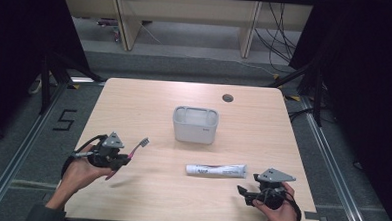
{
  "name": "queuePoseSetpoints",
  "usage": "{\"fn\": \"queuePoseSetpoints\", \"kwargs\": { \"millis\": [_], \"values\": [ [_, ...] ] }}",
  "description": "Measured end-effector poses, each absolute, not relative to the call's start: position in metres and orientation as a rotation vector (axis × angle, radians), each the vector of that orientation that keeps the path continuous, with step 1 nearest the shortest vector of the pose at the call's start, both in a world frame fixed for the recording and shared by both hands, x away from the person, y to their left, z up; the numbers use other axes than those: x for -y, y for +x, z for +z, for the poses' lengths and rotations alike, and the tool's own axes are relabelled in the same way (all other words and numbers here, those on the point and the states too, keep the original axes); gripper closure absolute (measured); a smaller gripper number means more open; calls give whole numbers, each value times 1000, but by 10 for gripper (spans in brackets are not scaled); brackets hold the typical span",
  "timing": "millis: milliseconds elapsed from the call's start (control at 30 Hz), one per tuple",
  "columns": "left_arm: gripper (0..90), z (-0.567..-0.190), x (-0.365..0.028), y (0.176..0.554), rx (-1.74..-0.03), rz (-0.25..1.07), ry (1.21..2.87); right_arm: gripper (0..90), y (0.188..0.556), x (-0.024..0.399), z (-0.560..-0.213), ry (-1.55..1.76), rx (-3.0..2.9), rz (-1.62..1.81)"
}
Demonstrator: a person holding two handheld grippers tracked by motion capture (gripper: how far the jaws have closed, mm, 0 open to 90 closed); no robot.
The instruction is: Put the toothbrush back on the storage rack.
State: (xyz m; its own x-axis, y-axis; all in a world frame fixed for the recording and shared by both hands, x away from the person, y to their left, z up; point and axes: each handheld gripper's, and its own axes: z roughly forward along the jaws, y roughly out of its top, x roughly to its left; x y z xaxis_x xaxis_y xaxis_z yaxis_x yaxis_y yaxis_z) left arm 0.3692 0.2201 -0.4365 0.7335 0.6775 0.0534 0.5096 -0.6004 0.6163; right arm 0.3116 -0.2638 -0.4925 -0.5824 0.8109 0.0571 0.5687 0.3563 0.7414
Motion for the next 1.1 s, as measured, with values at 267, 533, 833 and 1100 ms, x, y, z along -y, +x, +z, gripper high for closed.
{"fn": "queuePoseSetpoints", "kwargs": {
  "millis": [267, 533, 833, 1100],
  "values": [
    [823, -433, -214, 384, -870, 419, 2236, 252, 312, 263, -493, 1231, -2324, 1077],
    [824, -428, -206, 402, -906, 457, 2062, 252, 313, 265, -493, 1195, -2308, 1057],
    [823, -423, -193, 415, -924, 506, 1913, 252, 313, 266, -492, 1193, -2307, 1053],
    [823, -409, -175, 428, -908, 512, 1809, 252, 312, 264, -493, 1209, -2303, 1064]
  ]
}}
